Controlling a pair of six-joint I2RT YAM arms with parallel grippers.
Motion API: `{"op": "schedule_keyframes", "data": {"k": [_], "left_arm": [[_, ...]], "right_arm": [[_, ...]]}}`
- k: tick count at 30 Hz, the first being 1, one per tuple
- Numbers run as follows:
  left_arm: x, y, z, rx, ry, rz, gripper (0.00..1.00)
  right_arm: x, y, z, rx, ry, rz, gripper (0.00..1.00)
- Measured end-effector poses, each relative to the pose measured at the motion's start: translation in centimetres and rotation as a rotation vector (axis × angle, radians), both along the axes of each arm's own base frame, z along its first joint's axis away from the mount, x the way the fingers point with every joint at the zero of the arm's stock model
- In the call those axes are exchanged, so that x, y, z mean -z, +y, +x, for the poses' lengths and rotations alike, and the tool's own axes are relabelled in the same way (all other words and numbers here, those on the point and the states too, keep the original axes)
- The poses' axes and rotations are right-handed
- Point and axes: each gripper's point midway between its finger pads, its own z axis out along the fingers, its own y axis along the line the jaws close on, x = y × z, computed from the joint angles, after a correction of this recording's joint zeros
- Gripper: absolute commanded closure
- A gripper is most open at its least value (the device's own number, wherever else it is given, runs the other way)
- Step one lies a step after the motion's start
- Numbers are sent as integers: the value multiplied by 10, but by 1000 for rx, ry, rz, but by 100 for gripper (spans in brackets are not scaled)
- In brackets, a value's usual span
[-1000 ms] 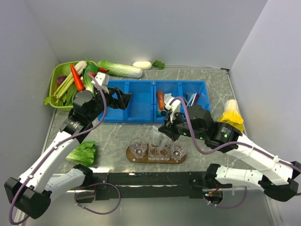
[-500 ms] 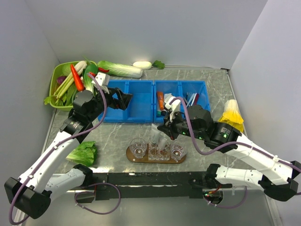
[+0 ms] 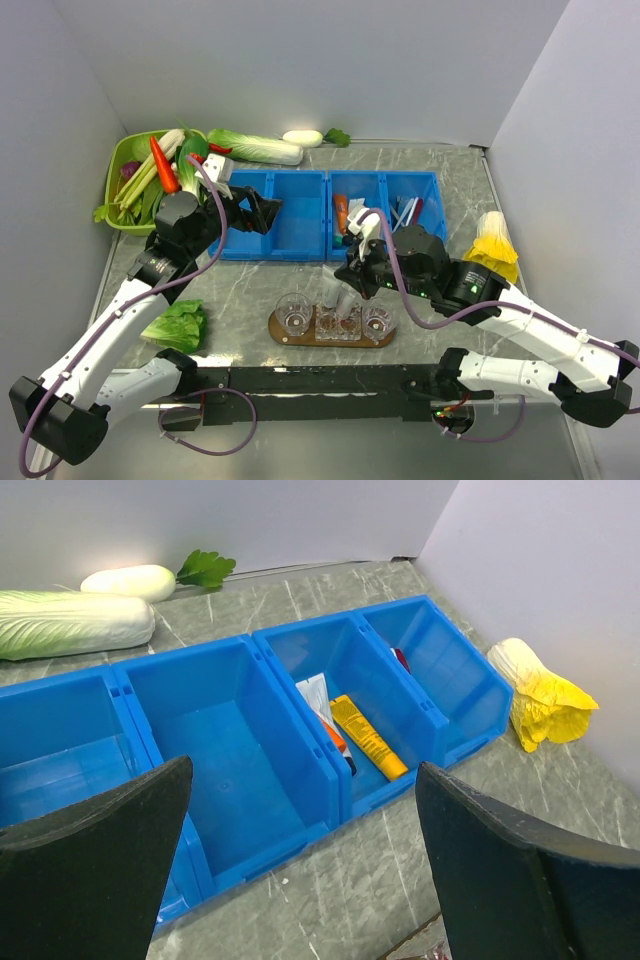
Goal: Prepare toiletry sets of a toothbrush and toothpaste on the tray
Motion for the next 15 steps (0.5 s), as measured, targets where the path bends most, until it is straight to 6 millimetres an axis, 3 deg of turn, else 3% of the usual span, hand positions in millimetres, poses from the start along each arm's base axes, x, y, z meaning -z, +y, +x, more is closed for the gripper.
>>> {"op": "schedule_keyframes", "data": {"k": [15], "left_arm": [[0,0,0,1,0,0,3]], "right_arm": [[12,2,1,1,9,-18,100]]}}
